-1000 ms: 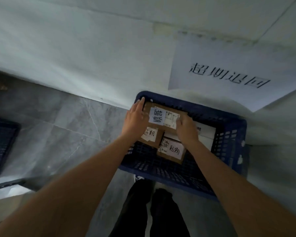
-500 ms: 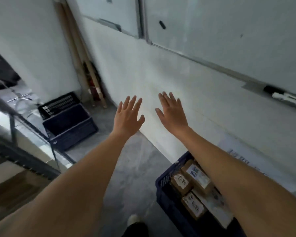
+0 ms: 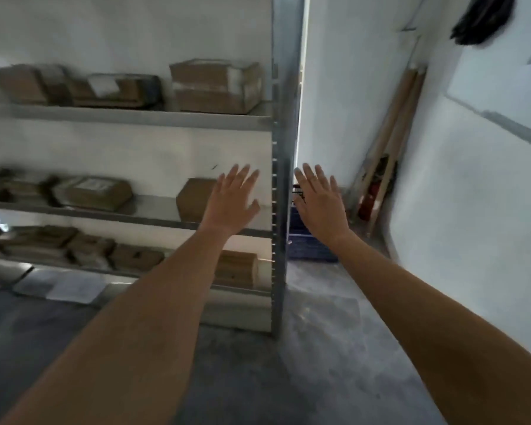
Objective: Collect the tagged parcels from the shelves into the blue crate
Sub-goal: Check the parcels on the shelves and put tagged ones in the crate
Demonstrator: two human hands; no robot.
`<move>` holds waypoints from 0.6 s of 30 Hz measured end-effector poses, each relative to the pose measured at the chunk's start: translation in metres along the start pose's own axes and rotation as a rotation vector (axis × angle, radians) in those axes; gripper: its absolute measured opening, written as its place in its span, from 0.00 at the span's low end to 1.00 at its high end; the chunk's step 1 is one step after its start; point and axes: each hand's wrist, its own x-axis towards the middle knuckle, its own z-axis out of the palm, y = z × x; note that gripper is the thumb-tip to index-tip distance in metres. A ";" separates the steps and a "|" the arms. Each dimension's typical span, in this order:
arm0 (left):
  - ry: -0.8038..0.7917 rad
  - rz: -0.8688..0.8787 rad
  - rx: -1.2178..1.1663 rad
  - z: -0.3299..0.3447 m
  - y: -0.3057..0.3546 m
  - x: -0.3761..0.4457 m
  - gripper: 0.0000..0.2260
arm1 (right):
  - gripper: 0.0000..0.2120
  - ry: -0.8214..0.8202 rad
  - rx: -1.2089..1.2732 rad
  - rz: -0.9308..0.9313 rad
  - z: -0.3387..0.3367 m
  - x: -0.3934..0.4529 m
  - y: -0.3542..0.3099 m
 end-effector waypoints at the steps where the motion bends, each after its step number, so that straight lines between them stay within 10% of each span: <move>1: 0.016 -0.043 0.016 -0.003 -0.033 -0.006 0.26 | 0.25 -0.005 0.032 -0.018 0.013 0.015 -0.027; 18: -0.134 -0.251 0.013 0.086 -0.235 0.034 0.29 | 0.27 -0.234 0.189 0.050 0.189 0.162 -0.096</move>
